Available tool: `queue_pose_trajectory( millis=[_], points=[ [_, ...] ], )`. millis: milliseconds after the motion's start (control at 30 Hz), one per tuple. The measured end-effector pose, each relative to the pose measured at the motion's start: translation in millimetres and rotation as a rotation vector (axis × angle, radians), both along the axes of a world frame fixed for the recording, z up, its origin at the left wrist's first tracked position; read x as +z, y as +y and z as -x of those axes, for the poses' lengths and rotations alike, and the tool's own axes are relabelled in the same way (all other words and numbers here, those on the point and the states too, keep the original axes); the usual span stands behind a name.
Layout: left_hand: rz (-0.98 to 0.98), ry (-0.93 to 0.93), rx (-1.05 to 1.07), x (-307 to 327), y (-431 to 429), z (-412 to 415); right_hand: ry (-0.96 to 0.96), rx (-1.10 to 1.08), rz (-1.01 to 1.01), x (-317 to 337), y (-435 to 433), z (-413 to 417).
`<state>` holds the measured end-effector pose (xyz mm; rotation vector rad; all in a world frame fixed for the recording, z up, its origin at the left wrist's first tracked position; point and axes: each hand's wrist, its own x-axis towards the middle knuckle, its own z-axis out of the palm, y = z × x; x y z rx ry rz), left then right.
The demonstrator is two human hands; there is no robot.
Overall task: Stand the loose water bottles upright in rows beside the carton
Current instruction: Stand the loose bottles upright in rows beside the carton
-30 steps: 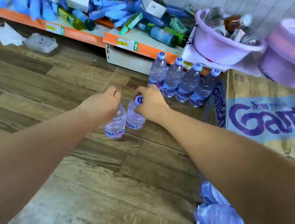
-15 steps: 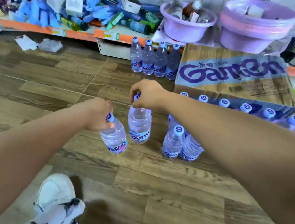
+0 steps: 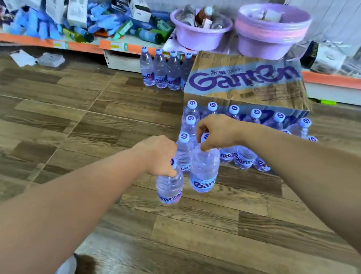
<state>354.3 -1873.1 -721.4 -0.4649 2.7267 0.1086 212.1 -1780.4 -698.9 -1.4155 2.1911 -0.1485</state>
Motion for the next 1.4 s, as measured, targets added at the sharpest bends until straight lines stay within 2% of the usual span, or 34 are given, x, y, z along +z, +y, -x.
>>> queue_pose_trajectory(
  millis=[233, 467, 700, 967, 1200, 1267, 1400],
  points=[
    [-0.141, 0.155, 0.068, -40, 44, 59, 0.041, -0.117, -0.039, -36, 68, 55],
    [-0.137, 0.254, 0.128, -62, 71, 114, 0.079, -0.173, -0.021, -66, 93, 102],
    [-0.026, 0.241, 0.110, -82, 75, 150, 0.049, -0.213, -0.008, -92, 91, 124],
    [-0.153, 0.187, 0.148, -101, 69, 169, 0.033, -0.226, -0.072, -115, 87, 128],
    [-0.129, 0.126, 0.102, -104, 57, 173, 0.014, -0.252, -0.099, -119, 82, 127],
    [-0.141, 0.096, 0.094, -101, 56, 165, 0.055, -0.209, -0.124, -118, 84, 123],
    [-0.125, 0.165, 0.125, -67, 45, 148, 0.338, -0.085, -0.192, -95, 84, 115]
  ],
)
